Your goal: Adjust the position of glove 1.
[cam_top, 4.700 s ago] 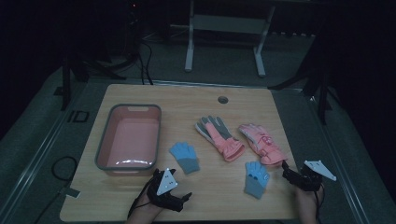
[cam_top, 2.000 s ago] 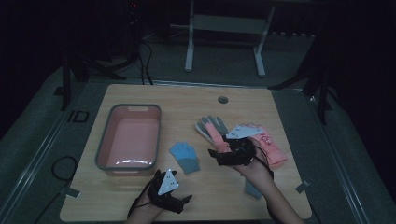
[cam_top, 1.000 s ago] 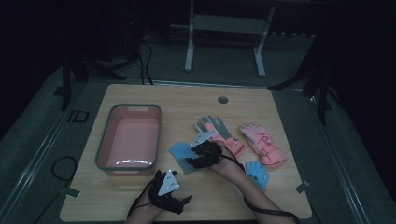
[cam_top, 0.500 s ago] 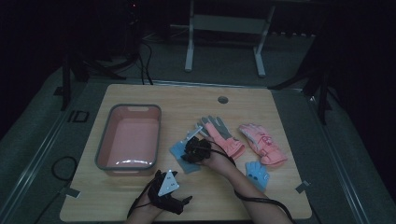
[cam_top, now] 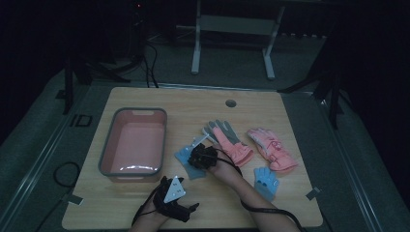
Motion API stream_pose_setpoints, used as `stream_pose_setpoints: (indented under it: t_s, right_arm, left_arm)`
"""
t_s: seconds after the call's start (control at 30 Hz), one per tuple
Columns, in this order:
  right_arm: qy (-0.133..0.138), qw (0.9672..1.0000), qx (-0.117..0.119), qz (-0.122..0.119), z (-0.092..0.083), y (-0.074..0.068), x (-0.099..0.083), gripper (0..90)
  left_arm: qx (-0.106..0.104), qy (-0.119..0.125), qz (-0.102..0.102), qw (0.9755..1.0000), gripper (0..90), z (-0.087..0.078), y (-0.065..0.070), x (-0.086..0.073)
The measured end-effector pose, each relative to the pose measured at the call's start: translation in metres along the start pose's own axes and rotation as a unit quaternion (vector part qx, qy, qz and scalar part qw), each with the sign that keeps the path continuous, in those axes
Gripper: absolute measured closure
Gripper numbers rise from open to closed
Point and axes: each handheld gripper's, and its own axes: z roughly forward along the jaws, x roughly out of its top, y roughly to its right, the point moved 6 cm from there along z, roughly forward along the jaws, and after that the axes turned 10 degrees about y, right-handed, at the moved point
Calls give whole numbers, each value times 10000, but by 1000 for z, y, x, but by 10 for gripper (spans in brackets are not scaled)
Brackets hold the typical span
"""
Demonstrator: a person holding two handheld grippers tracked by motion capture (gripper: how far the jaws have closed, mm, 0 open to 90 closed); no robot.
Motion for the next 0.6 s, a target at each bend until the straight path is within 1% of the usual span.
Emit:
stream_pose_setpoints:
  t_s: [0.03,0.07,0.13,0.2,0.4,0.43,0.47,0.53,0.6]
  right_arm:
    - [12,9999,35,126,-1,0,0,850]
    - [71,9998,61,194,-5,-3,3,860]
    - [119,9997,9,208,-10,-4,6,862]
    - [194,9996,5,224,-18,-6,11,862]
    - [580,9980,-153,195,-59,-11,29,864]
    - [667,9972,-199,257,-68,-12,33,865]
    - [696,9971,-200,249,-76,-13,35,865]
    - [818,9960,-289,227,-90,-14,38,865]
    - [926,9950,-328,207,-104,-16,40,865]
  left_arm:
    - [0,0,0,10000,23,0,0,0]
    - [3,-3,19,10000,23,0,0,0]
    - [-2,-3,-4,10000,23,0,0,0]
    - [-4,-5,0,10000,23,0,0,0]
    - [-3,-9,17,10000,23,0,0,0]
    - [-2,-7,14,10000,23,0,0,0]
    - [-1,-11,21,10000,23,0,0,0]
    - [-2,-9,6,10000,23,0,0,0]
    - [2,-6,7,10000,23,0,0,0]
